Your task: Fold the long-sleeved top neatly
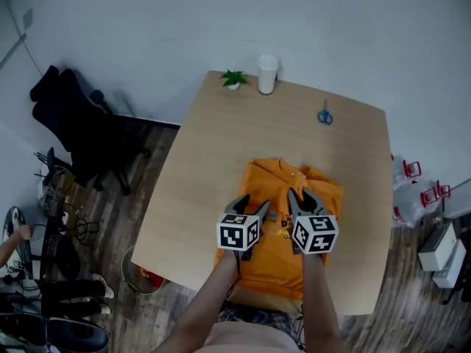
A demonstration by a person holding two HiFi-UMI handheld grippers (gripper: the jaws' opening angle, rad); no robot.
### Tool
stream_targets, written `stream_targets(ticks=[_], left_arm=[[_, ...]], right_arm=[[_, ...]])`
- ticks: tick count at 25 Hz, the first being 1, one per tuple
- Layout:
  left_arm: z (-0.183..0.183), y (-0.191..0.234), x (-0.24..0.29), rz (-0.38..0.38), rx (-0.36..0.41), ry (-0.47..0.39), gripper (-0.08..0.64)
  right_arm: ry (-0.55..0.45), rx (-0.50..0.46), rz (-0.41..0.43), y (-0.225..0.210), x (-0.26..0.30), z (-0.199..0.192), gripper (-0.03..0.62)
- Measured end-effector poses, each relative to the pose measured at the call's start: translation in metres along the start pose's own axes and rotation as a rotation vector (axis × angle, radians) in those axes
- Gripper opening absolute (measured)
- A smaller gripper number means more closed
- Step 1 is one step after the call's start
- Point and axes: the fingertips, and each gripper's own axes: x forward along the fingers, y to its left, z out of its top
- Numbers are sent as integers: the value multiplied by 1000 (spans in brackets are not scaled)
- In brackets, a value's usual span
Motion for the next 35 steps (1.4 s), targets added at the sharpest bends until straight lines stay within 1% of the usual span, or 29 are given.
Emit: stream_targets(ticks=[4, 9, 14, 18, 19, 23, 24, 25, 27, 29, 30, 35], left_arm=[[-5, 23, -5, 22, -20, 7, 250], [-9, 49, -12, 44, -35, 20, 250], [-14, 64, -14, 52, -45, 37, 250], [-18, 73, -18, 55, -51, 42, 250], [-18, 75, -19, 58, -52, 42, 250], [-19, 87, -26, 70, -64, 34, 250], [-18, 89, -28, 68, -69, 28, 250], [-17, 89, -29, 62, -73, 21, 257], [-14, 88, -32, 48, -73, 5, 285], [-12, 87, -33, 40, -65, -5, 287], [-12, 86, -34, 35, -61, -8, 287], [-9, 76, -37, 12, -54, -19, 287]], right_arm=[[48, 6, 47, 21, 30, -14, 75], [120, 27, 81, 41, 62, -40, 77], [200, 63, 93, 55, 93, -71, 84], [229, 100, 117, 61, 105, -85, 107], [230, 114, 133, 63, 106, -87, 127], [213, 190, 227, 81, 109, -87, 242], [198, 215, 242, 83, 108, -86, 305], [179, 238, 247, 83, 107, -84, 343], [139, 268, 242, 78, 103, -80, 393], [112, 285, 227, 71, 98, -78, 446], [103, 289, 214, 67, 95, -77, 462], [80, 288, 128, 47, 81, -74, 472]])
